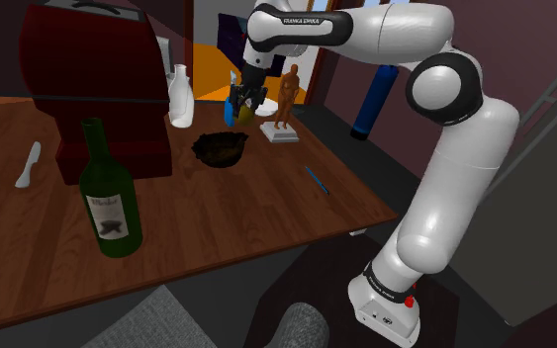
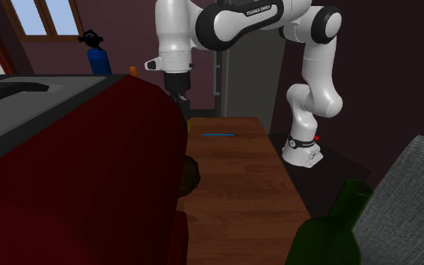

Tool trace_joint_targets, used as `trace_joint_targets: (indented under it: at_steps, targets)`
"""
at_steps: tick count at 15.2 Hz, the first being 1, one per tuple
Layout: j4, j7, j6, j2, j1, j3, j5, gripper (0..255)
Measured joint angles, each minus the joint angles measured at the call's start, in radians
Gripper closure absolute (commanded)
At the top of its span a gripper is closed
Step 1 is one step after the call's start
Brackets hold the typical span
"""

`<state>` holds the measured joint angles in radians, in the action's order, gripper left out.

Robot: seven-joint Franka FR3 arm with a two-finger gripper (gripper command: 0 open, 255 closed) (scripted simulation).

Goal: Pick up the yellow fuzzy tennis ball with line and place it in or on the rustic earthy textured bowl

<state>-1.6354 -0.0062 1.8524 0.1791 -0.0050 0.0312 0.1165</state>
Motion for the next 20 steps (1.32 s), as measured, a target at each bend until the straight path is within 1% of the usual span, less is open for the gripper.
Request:
trace_joint_targets:
  at_steps: [3, 4, 5, 8, 13, 17, 20]
  targets:
    - [0.167, 0.026, -0.043, 0.121, 0.011, -0.009, -0.001, 255]
    - [0.2, 0.031, -0.05, 0.147, 0.014, -0.01, -0.001, 255]
    - [0.203, 0.033, -0.045, 0.155, 0.015, -0.011, -0.001, 255]
    - [0.186, 0.031, -0.016, 0.167, 0.016, -0.012, 0.0, 255]
    - [0.112, 0.023, 0.054, 0.164, 0.016, -0.012, 0.002, 255]
    - [0.076, 0.017, 0.104, 0.178, 0.016, -0.012, 0.004, 255]
    - [0.063, 0.016, 0.119, 0.18, 0.017, -0.013, 0.005, 255]
